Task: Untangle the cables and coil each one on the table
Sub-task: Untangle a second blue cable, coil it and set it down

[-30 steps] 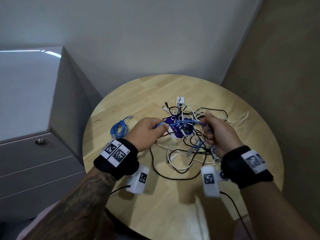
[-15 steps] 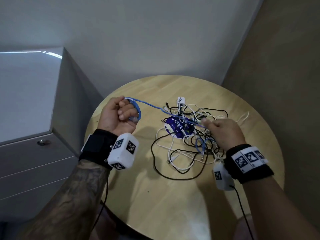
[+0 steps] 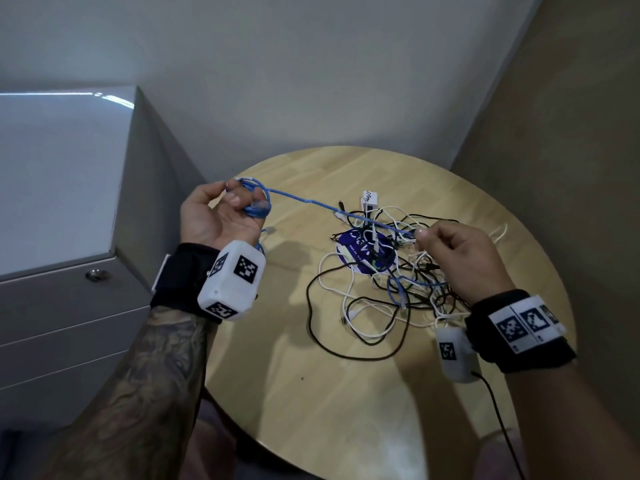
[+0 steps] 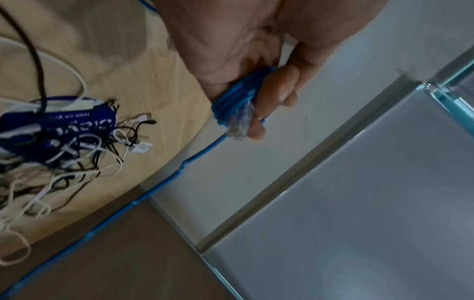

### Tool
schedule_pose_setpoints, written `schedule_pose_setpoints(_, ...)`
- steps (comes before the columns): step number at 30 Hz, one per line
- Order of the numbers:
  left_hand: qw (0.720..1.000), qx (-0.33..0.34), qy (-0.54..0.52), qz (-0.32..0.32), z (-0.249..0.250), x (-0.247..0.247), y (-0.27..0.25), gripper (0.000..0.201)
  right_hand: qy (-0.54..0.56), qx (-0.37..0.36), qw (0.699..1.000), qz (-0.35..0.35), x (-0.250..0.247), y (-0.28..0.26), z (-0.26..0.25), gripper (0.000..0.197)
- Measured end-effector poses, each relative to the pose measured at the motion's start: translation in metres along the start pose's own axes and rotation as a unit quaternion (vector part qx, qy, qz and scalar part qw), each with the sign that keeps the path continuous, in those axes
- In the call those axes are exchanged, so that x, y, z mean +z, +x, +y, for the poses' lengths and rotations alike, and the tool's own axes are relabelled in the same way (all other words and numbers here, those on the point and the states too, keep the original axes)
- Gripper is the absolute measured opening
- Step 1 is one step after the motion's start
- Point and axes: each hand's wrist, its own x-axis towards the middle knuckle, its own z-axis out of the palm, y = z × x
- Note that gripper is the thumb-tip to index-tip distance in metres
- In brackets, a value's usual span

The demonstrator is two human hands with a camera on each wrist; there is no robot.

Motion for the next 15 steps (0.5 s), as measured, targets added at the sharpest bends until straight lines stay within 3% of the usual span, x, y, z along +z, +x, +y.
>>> schedule_pose_setpoints(4,0.999,0.025,-0.019,-0.031,-0.001,0.007,-0.005,0.019,-0.068,-0.050,0.991,0.102,-0.003,0.004,-0.010,0.034)
schedule_pose_setpoints(6,0.997,0.045,-0.027,-0.055,-0.002,0.013,-0.008,0.020,-0.115,-0.049,0.987,0.099,-0.004,0.007,-0.012,0.036)
schedule_pose_setpoints(9,0.992,0.078,-0.027,-0.099,-0.003,0.022,-0.009,0.019,-0.179,-0.011,0.983,-0.044,0.004,0.000,-0.013,0.033)
schedule_pose_setpoints(11,0.990,0.091,-0.011,-0.104,-0.005,0.019,-0.002,0.031,-0.208,0.009,0.965,-0.158,0.016,-0.011,-0.015,0.030)
schedule_pose_setpoints(13,0.990,0.109,0.058,-0.074,-0.009,0.008,0.010,0.037,-0.200,0.005,0.950,-0.239,0.024,-0.022,-0.022,0.025)
schedule_pose_setpoints(15,0.970,0.152,0.188,-0.025,-0.019,-0.003,0.020,0.032,-0.144,-0.006,0.950,-0.276,0.023,-0.029,-0.037,0.024)
